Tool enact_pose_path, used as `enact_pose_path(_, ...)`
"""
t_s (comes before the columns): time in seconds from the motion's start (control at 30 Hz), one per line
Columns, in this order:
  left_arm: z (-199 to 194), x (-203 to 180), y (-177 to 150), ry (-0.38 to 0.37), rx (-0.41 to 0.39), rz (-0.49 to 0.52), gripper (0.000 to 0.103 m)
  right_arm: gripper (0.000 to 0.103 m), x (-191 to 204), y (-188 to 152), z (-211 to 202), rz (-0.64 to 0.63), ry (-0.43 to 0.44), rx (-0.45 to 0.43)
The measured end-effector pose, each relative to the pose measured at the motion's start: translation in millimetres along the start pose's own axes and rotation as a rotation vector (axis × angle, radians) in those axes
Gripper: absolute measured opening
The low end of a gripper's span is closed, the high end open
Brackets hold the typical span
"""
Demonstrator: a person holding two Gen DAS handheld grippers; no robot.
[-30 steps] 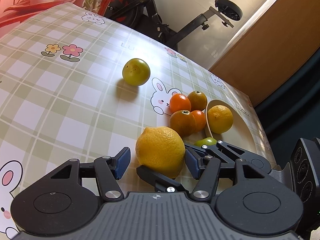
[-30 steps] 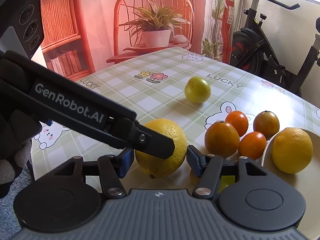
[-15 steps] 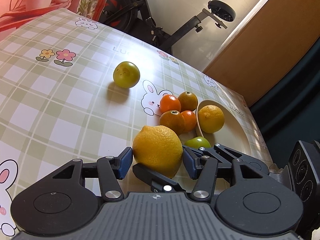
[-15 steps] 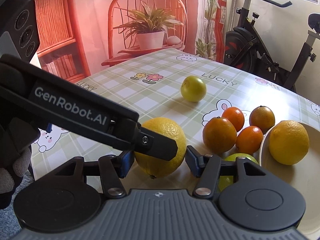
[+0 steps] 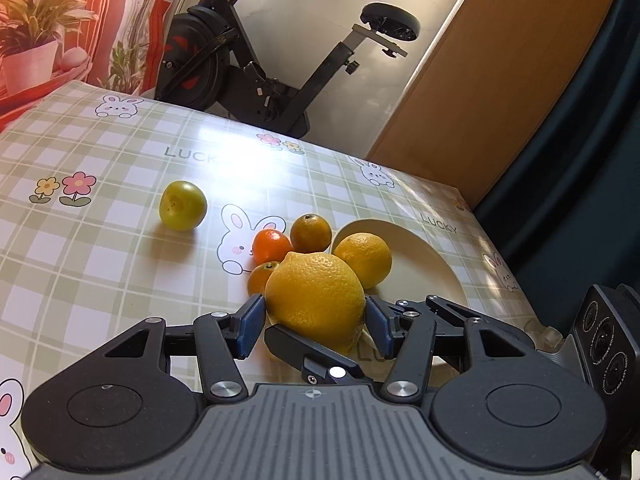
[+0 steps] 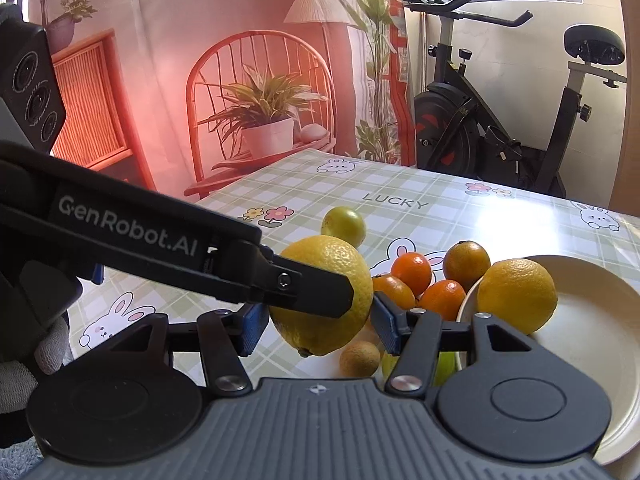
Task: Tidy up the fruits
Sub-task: 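Lower the second lemon onto the plate and open the left gripper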
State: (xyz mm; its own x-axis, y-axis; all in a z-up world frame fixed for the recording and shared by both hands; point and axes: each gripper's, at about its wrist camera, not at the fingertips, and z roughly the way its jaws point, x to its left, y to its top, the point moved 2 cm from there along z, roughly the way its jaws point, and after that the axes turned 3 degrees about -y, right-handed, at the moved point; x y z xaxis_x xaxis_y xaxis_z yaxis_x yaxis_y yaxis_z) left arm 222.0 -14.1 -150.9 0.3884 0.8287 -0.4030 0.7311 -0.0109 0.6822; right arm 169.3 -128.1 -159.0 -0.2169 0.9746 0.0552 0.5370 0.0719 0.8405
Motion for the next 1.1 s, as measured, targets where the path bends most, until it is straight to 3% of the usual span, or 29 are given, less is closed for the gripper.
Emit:
enact_pose_path(0.43, 53.1, -52.4, 7.7, -0.035, 0.070, 0.152, 0.058, 0.058, -59.3, -3.9, -30.3, 0.155, -0.109, -0.063)
enact_pose_path(0.73, 82.6, -62.0, 4.5, -0.031, 0.128, 0.188, 0.058, 0.058, -94.9, -20.5, -32.3, 0.254, -0.157, -0.043)
enact_pose_path(1.1, 98.3, -62.3, 2.7, -0.010, 0.152, 0.191, 0.058, 0.058, -104.3, -31.0, -24.7, 0.298, -0.151, -0.023)
